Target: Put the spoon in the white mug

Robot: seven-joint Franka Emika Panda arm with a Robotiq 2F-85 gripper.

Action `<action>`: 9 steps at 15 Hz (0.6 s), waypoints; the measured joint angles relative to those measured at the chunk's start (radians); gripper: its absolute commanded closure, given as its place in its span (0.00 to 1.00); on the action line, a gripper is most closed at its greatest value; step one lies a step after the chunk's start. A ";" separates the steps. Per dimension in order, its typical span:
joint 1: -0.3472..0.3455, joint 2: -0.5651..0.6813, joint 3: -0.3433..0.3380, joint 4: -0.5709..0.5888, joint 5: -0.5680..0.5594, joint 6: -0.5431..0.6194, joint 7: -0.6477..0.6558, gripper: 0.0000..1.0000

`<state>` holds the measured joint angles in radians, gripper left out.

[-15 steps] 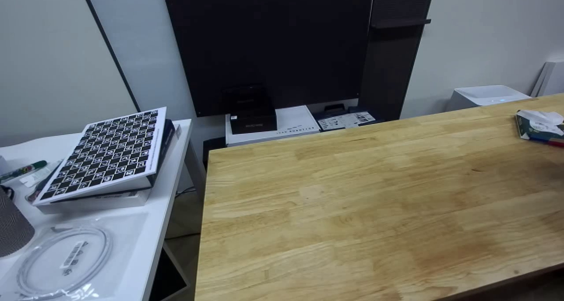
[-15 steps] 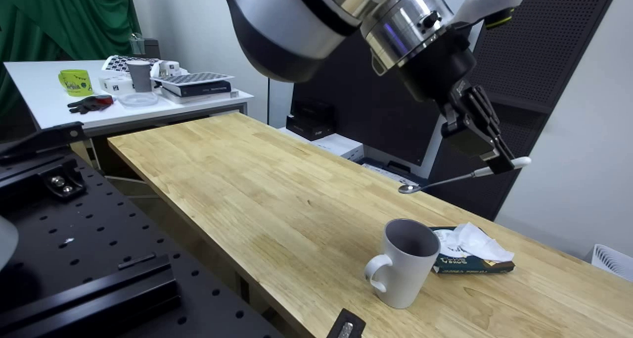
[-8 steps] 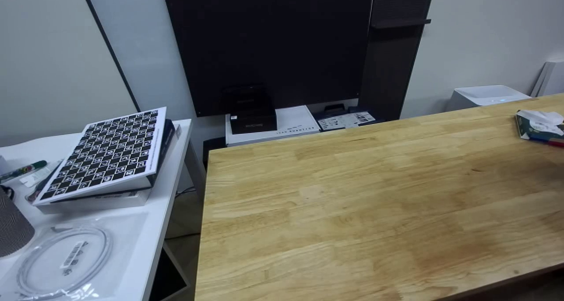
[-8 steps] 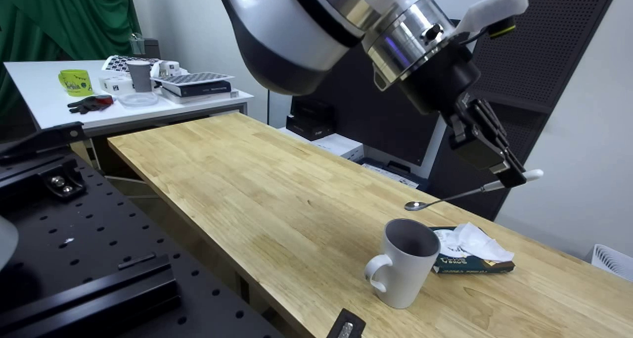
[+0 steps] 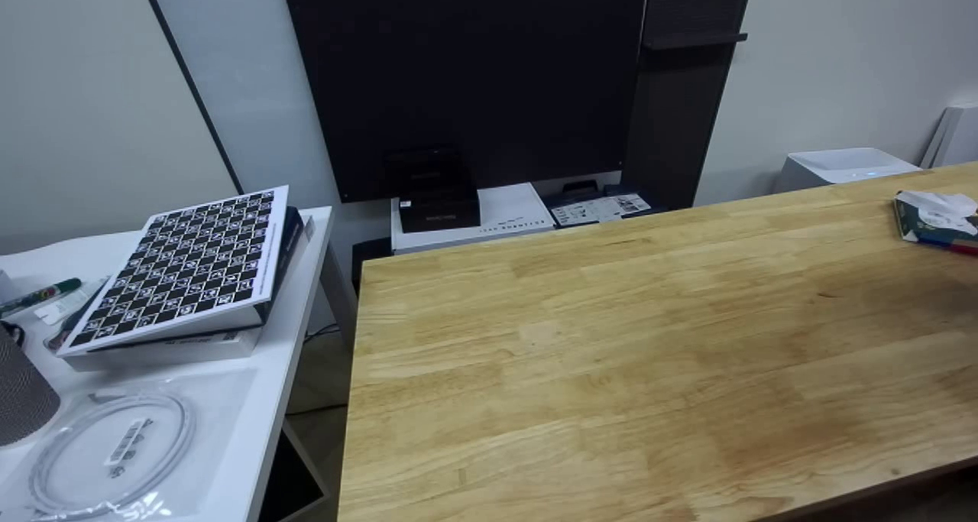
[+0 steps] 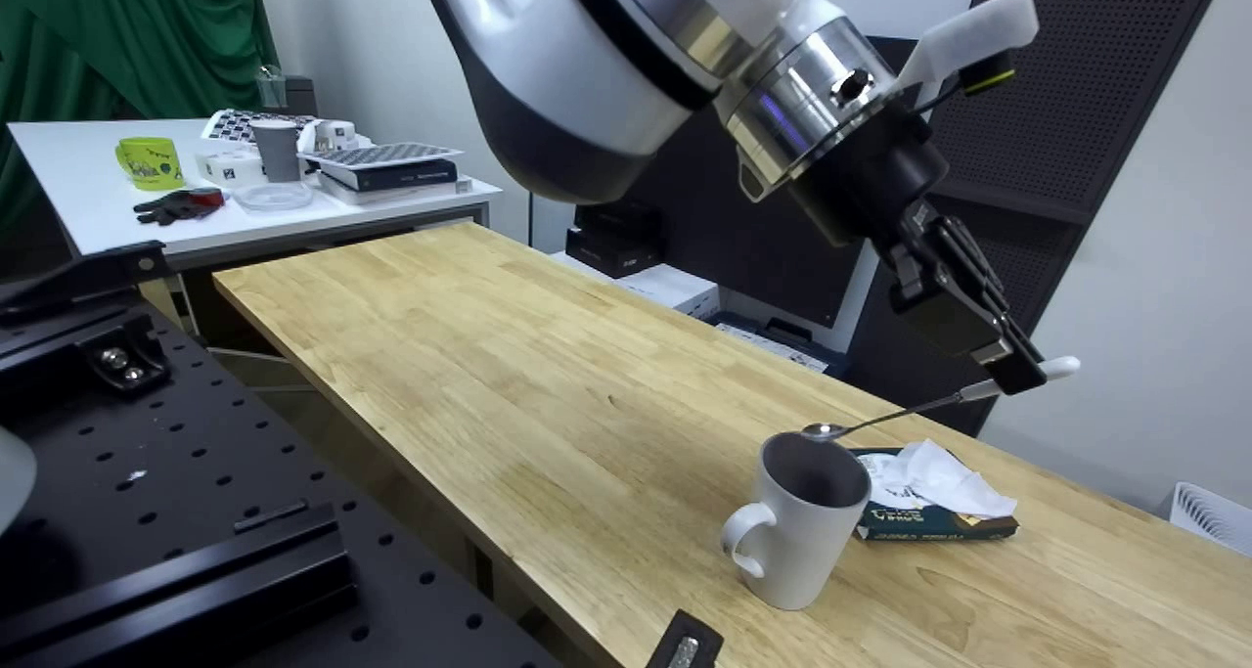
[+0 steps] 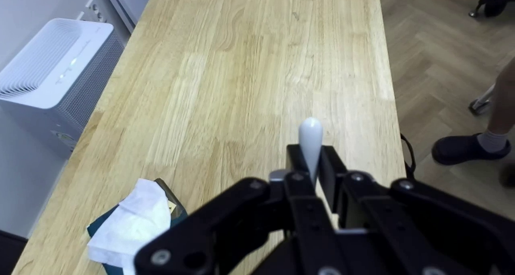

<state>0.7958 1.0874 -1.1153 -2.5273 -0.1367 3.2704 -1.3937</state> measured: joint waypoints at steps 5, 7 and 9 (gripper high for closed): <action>-0.002 0.024 0.030 0.014 -0.005 -0.034 0.005 0.96; -0.002 0.034 0.039 0.021 -0.012 -0.046 0.009 0.96; -0.003 0.041 0.047 0.028 -0.024 -0.056 0.017 0.96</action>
<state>0.7923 1.1284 -1.0678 -2.4993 -0.1610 3.2149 -1.3767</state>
